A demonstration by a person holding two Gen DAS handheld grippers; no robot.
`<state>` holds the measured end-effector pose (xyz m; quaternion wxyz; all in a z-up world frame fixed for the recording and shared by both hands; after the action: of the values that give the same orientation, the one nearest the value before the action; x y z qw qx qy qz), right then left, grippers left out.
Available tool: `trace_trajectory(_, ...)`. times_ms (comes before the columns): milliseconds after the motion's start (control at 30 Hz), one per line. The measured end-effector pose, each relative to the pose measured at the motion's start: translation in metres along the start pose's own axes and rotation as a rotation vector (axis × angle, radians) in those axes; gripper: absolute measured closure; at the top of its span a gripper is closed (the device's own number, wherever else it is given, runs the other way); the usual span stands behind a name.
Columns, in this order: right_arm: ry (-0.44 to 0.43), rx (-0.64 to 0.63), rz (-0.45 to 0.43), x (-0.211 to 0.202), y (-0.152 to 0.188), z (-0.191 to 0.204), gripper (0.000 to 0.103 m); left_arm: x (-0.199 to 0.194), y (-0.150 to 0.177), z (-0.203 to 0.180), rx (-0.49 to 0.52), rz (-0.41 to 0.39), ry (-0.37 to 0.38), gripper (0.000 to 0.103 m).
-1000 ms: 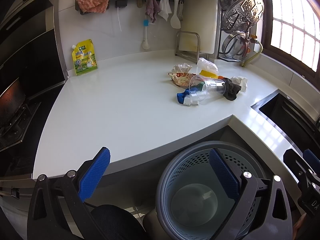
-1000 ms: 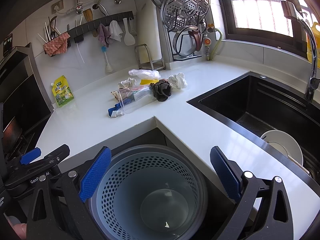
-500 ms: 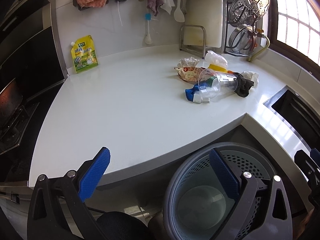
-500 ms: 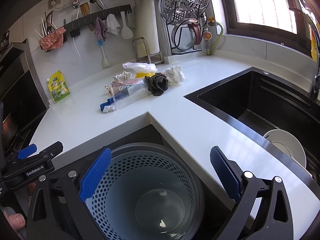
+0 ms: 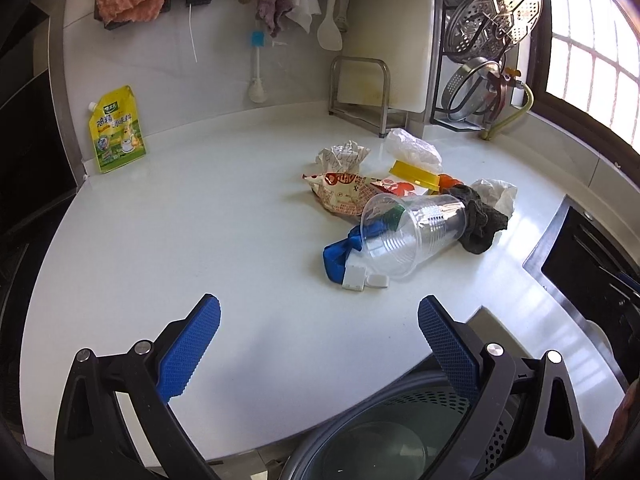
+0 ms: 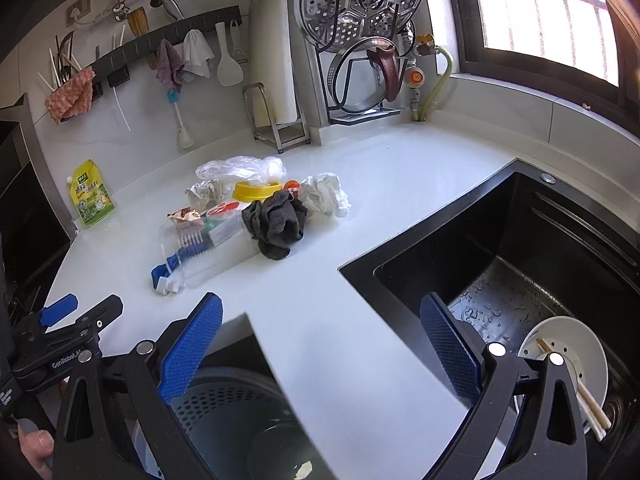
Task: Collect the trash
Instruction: 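Reach the right tool to the white tissue and close on it, then grasp the clear plastic cup with the left tool while the right tool holds the tissue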
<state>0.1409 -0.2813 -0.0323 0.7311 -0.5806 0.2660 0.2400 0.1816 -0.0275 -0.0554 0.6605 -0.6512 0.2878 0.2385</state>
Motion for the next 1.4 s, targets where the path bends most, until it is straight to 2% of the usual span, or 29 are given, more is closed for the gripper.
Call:
trace_trajectory(367, 0.028, -0.076, 0.037, 0.082, -0.063, -0.010, 0.008, 0.034, -0.017, -0.020, 0.011, 0.003, 0.007, 0.006)
trace_trajectory(567, 0.006, -0.059, 0.075, 0.124, -0.083, -0.011, 0.009, 0.048, -0.019, -0.025, 0.003, 0.017, 0.012, 0.006)
trace_trajectory(800, -0.024, -0.084, 0.108, 0.152, -0.094, -0.002, 0.011, 0.054, -0.020, -0.034, 0.006, 0.020, 0.025, 0.006)
trace_trajectory(867, -0.029, -0.099, 0.118, 0.156, -0.095, 0.002, 0.028, 0.055, -0.020, -0.035, 0.010, 0.018, 0.028, 0.006)
trace_trajectory(900, -0.032, -0.105, 0.132, 0.158, -0.094, 0.003, 0.046, 0.055, -0.020, -0.036, 0.010, 0.016, 0.030, 0.006)
trace_trajectory(933, -0.042, -0.107, 0.146, 0.160, -0.092, 0.004, 0.057, 0.055, -0.021, -0.037, 0.010, 0.014, 0.032, 0.006)
trace_trajectory(967, -0.053, -0.108, 0.157, 0.161, -0.089, 0.005, 0.062, 0.055, -0.021, -0.038, 0.009, 0.013, 0.033, 0.006)
trace_trajectory(1033, -0.060, -0.112, 0.158, 0.160, -0.088, 0.006, 0.080, 0.054, -0.022, -0.040, 0.009, 0.011, 0.041, 0.006)
trace_trajectory(1100, -0.072, -0.106, 0.140, 0.153, -0.089, 0.005, 0.087, 0.053, -0.022, -0.043, 0.008, 0.008, 0.050, 0.006)
trace_trajectory(1200, -0.088, -0.088, 0.100, 0.138, -0.091, 0.002, 0.090, 0.050, -0.021, -0.046, 0.004, 0.003, 0.062, 0.006)
trace_trajectory(1400, -0.086, -0.035, 0.038, 0.108, -0.088, -0.017, 0.091, 0.050, -0.020, -0.044, -0.024, 0.011, 0.070, 0.006)
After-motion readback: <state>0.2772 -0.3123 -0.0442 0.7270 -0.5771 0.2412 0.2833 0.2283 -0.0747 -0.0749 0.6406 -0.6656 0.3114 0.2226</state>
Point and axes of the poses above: each gripper's, at about its wrist camera, not at the fingertips, and x roughly the way its jaws point, z to its left, y to its underside, the point moved 9 cm from there along x, roughly the way its jaws point, and after that the axes turned 4 degrees about z, right-handed, at the moved point
